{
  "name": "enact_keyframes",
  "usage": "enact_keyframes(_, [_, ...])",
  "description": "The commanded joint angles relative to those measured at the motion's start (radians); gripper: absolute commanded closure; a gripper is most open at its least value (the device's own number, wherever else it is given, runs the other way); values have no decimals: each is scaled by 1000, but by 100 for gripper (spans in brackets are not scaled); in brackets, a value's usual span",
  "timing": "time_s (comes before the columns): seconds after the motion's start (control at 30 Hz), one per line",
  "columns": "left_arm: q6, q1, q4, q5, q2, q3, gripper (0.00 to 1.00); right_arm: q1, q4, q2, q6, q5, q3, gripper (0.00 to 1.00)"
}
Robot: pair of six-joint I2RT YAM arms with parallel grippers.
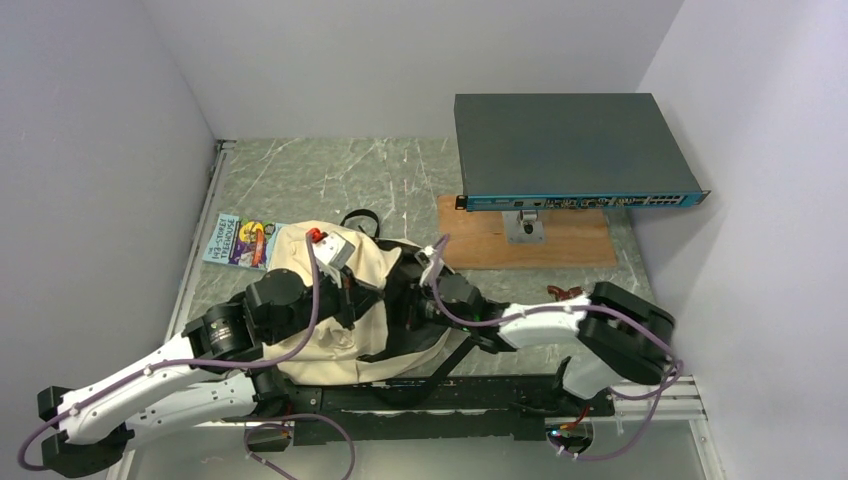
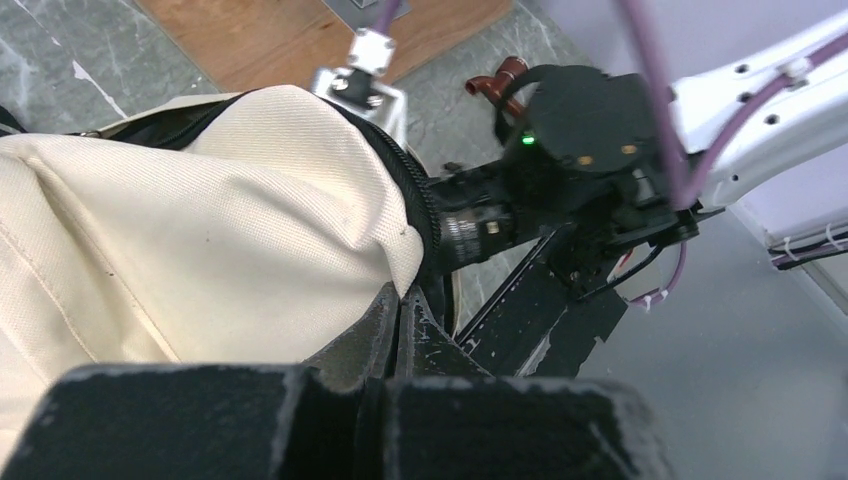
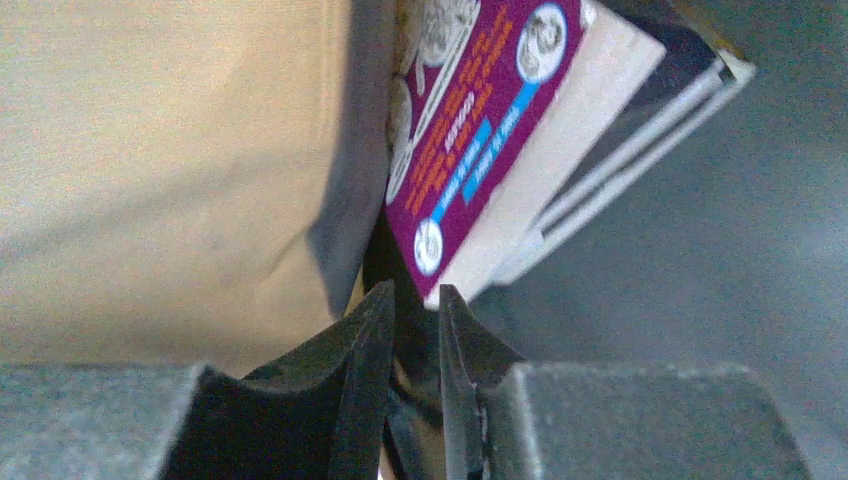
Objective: Pack the student bag
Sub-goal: Place the book in the student bag, then pick up the book from the center of the board.
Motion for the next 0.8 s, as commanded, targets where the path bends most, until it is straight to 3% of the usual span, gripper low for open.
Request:
enact_keyframes(0.0, [-75,-6,128,41,16,-56,100,3,-177,-245,-75,84,-99,73])
enact_keyframes(0.1, [-127,-6,192,65,74,-101,100,7,-361,-458,-130,189,-162,66])
enact_keyframes(0.13, [-139,-6,214,79,99,-114,95,7,-442,-526,-158,223,-165,64])
enact_keyframes(0.2, [-152,-5,220,89,153,-114,76,7,-592,-643,-202,279,-151,63])
enact_keyframes(0.3, [-122,17,153,43,161,-88,38,5,-731,-795,-240,332,-148,63])
enact_keyframes(0.33, [-98,55,126,74,153,-75,31,6,-775,-839,-247,352,-152,64])
enact_keyframes(0.43, [-31,316,-7,248,128,0,23,5,-863,-933,-270,409,-145,63])
enact_keyframes(0.53, [-4,614,-168,188,79,59,3,5,-934,-973,-307,440,-114,63])
enact_keyframes(0.57, [-6,692,-201,152,69,80,1,6,-951,-982,-319,446,-104,63])
enact_keyframes(0.77, [-161,1147,-186,106,67,31,0,5,-1017,-1018,-387,482,-59,63])
